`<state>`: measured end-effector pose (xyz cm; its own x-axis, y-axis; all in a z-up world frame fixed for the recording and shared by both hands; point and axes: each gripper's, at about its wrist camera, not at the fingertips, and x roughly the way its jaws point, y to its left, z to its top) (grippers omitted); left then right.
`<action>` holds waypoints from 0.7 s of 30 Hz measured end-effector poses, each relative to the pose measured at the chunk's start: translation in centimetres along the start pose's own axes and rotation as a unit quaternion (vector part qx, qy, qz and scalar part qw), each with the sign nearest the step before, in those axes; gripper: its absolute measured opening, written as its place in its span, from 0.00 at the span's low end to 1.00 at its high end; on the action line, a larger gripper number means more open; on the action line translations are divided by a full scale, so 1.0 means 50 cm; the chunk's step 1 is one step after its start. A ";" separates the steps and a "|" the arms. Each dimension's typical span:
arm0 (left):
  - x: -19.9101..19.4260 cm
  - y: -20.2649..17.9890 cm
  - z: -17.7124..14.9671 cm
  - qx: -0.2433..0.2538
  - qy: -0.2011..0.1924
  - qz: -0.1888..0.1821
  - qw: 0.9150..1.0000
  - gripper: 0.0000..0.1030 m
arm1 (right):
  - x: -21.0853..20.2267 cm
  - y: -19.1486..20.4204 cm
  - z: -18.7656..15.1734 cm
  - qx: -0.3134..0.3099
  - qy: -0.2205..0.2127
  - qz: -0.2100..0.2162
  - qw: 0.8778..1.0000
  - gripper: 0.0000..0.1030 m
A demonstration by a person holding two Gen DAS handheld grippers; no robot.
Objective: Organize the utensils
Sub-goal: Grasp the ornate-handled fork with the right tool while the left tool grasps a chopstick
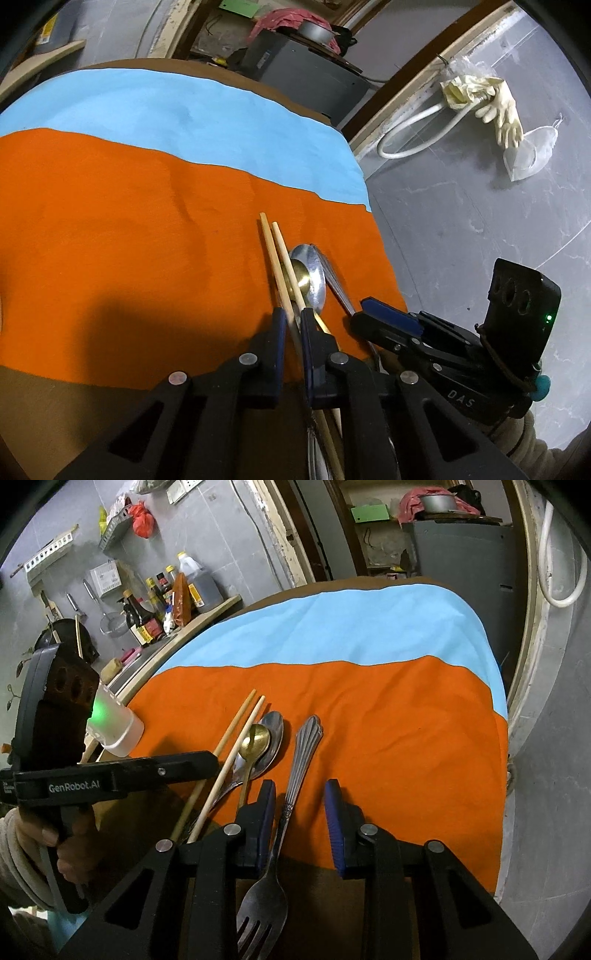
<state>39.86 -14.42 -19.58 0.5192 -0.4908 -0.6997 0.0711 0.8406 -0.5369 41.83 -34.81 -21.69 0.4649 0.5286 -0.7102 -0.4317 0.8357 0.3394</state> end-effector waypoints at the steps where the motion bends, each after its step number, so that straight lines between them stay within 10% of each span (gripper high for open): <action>1: -0.002 0.000 -0.001 0.002 -0.001 0.003 1.000 0.06 | 0.001 0.000 0.001 0.000 0.001 0.000 1.000 0.23; 21: -0.025 0.017 -0.020 0.008 0.018 0.043 0.999 0.05 | 0.042 -0.002 0.045 -0.018 0.032 0.010 0.999 0.13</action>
<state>38.41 -13.32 -19.62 0.4933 -0.4245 -0.7593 0.0413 0.8833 -0.4670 44.58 -33.42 -21.85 0.4062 0.5331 -0.7422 -0.4683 0.8189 0.3318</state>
